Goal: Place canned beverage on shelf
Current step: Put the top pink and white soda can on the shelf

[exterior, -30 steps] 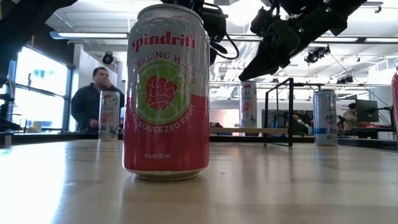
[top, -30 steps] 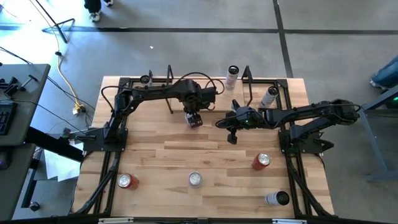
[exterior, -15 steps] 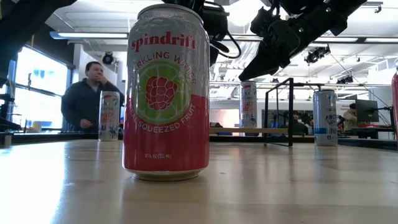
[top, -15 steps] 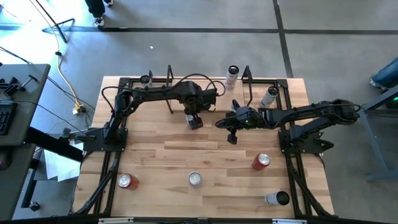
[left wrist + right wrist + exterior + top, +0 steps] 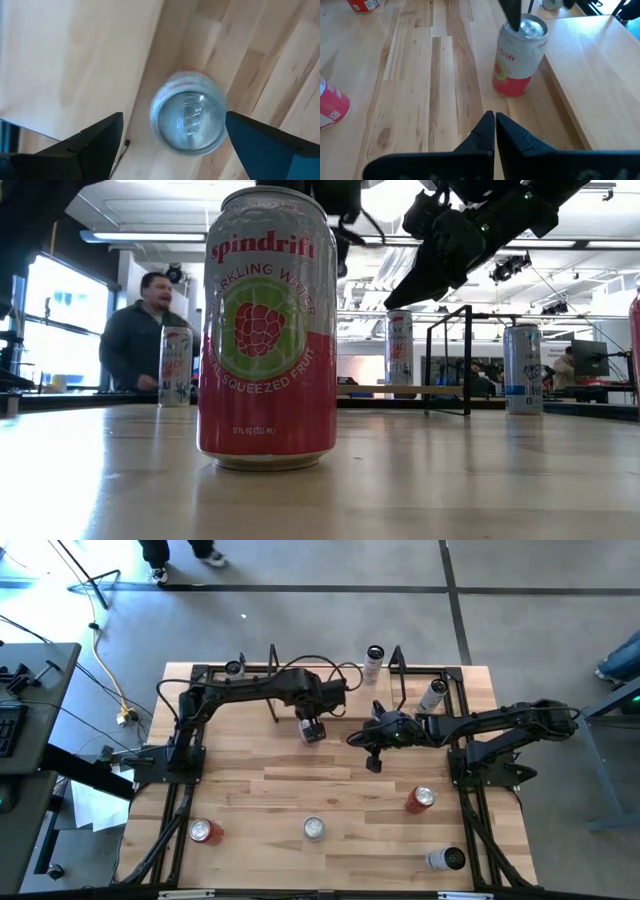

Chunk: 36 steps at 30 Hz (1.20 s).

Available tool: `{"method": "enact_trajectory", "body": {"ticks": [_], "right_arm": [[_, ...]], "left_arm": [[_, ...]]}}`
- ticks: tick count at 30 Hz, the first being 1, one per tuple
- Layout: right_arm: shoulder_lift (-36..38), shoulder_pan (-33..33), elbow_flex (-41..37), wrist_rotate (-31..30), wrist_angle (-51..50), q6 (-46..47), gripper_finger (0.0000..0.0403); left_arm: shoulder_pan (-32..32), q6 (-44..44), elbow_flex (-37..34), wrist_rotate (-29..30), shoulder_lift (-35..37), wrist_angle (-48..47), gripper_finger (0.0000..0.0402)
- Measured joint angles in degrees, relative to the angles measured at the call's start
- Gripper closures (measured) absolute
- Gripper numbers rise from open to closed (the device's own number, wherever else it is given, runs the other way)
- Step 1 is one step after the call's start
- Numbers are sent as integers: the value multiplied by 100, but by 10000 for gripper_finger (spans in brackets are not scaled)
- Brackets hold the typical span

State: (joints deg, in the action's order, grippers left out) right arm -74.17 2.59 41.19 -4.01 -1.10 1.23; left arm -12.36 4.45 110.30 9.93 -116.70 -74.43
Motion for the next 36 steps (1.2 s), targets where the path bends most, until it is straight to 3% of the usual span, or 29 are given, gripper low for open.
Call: {"method": "enact_trajectory", "body": {"ticks": [21, 31, 36], "right_arm": [[0, -138, 0, -13, -28, -2, 403], [0, -264, -2, -203, -129, -2, 403], [0, -267, -2, -219, -153, 20, 403]], "left_arm": [[516, -64, -6, 350, 701, 1217, 60], [776, -315, -1253, 582, 1083, 2597, 60], [869, -192, -1932, 609, 1754, 3049, 60]]}}
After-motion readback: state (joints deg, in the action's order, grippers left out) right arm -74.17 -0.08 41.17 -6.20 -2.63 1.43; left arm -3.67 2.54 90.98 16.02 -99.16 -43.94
